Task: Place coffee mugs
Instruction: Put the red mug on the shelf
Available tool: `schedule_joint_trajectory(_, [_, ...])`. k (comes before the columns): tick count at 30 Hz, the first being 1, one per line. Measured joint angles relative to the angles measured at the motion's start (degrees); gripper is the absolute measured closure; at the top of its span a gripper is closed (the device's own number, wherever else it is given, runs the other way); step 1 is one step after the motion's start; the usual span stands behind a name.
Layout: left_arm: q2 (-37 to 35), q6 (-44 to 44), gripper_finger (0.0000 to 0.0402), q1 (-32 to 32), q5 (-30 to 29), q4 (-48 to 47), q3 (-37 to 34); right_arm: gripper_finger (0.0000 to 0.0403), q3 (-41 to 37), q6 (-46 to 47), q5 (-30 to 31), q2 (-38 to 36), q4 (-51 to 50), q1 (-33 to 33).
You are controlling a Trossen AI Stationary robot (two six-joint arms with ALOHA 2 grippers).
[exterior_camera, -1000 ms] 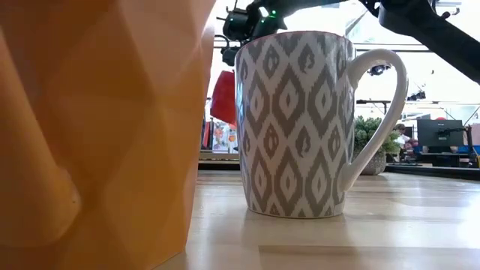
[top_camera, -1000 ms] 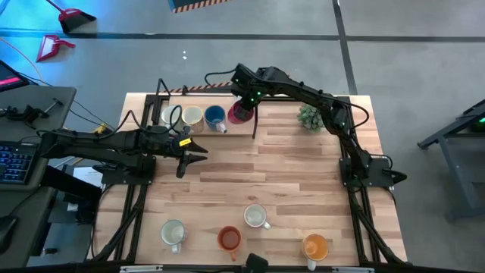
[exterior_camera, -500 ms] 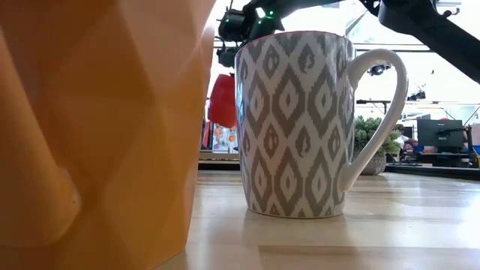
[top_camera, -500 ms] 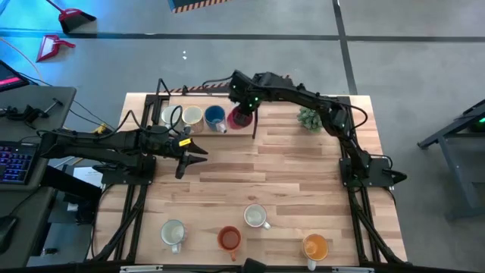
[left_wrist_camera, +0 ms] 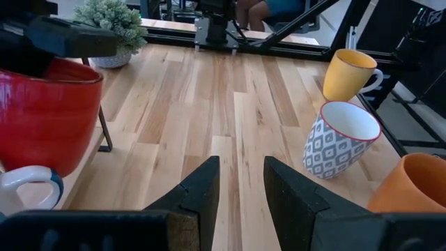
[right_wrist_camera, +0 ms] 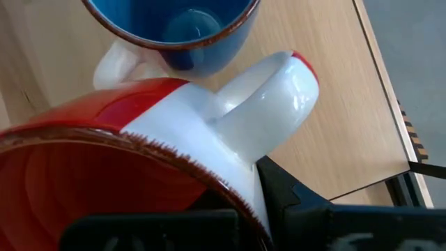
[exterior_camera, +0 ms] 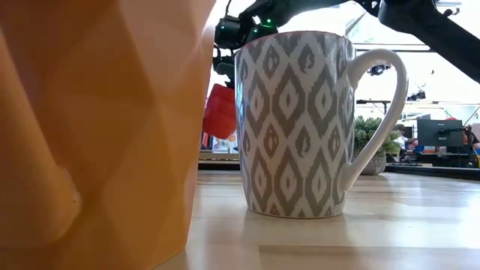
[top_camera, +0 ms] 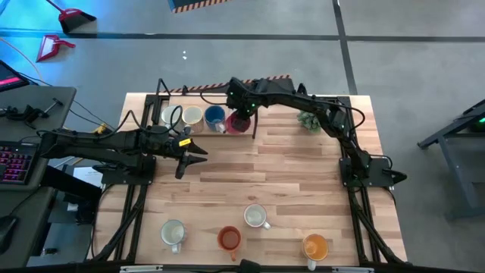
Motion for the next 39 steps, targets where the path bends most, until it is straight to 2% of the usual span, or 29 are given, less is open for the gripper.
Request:
schedule_joint_trajectory(12, [0.0,0.0,0.03,0.0,0.04,0.0,0.02,0.0403,0.0,-4.36,0.04,0.0,-1.04,0.0])
schedule_joint_trajectory(26, [0.02,0.0,0.03,0.0,0.04,-0.02,0.02,0.0403,0.35,-8.59,0.63,3.5,-2.34,-0.22])
schedule_joint_trajectory(39, [0.02,-0.04,0.03,0.02,0.04,-0.02,0.02,0.0403,4.31,-8.96,0.25,3.98,-3.87,-2.13])
